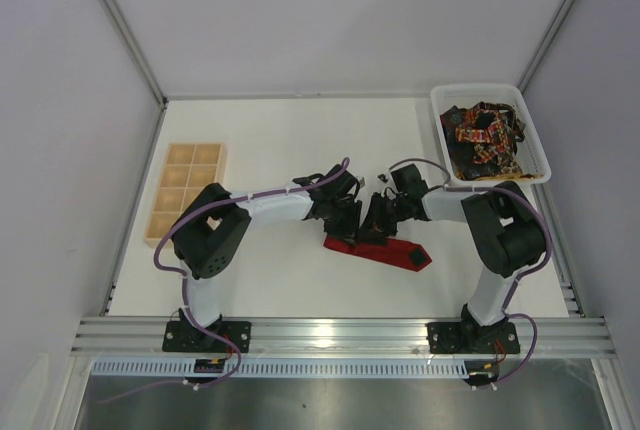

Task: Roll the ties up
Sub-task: Roll the tie

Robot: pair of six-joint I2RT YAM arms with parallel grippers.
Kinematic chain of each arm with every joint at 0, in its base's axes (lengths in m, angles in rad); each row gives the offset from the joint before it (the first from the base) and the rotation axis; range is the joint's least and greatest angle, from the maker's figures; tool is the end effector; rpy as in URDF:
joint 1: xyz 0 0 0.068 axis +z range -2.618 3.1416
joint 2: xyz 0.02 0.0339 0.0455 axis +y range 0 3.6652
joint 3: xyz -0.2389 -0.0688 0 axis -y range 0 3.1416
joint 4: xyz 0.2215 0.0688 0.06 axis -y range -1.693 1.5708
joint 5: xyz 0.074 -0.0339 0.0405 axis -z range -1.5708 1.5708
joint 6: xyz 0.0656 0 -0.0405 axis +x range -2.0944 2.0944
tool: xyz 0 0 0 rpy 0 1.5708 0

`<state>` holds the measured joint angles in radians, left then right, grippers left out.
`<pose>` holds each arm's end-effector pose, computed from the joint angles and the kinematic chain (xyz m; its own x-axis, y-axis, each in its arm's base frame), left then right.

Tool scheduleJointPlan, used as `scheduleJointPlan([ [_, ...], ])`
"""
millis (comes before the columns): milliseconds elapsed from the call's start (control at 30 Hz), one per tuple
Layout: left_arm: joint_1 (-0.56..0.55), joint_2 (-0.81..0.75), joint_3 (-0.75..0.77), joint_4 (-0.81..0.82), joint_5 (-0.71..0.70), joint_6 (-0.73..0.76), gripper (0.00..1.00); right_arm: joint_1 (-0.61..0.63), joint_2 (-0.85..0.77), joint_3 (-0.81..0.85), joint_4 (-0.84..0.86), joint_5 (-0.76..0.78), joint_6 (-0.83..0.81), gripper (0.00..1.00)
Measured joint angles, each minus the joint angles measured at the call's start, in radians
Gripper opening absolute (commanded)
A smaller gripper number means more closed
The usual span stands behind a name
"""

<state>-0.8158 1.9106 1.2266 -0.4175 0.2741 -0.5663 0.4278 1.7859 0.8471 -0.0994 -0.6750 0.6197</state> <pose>0.2415 -0.2825 0.1230 -0.9369 0.2420 -0.2521 0.3345 0.8300 -0.4464 0.2685 0.1675 0.0958 -0.9939 0.0452 -0.1007 -0.0434 0.6787 0.7331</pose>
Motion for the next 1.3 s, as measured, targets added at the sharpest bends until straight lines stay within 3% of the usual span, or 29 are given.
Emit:
scheduleJointPlan([
  [400,0.000,-0.020,0.000,0.008,0.037,0.004,0.47,0.000,0.023,0.005,0.010,-0.007,-0.010,0.12],
  [633,0.012,-0.143,0.000,0.008,0.082,0.029,0.57,0.000,0.033,0.013,0.009,-0.015,-0.019,0.11],
  [833,0.126,-0.256,-0.064,0.045,0.176,0.055,0.65,0.000,0.035,0.015,0.010,-0.018,-0.023,0.11],
  [1033,0.292,-0.266,-0.183,0.060,0.266,0.077,0.72,0.000,0.036,0.016,0.008,-0.018,-0.030,0.11],
  [1200,0.307,-0.234,-0.204,0.089,0.328,0.081,0.75,0.000,0.036,0.016,0.008,-0.018,-0.032,0.11],
  [1300,0.308,-0.207,-0.218,0.121,0.360,0.078,0.69,0.000,0.036,0.016,0.007,-0.018,-0.037,0.11],
])
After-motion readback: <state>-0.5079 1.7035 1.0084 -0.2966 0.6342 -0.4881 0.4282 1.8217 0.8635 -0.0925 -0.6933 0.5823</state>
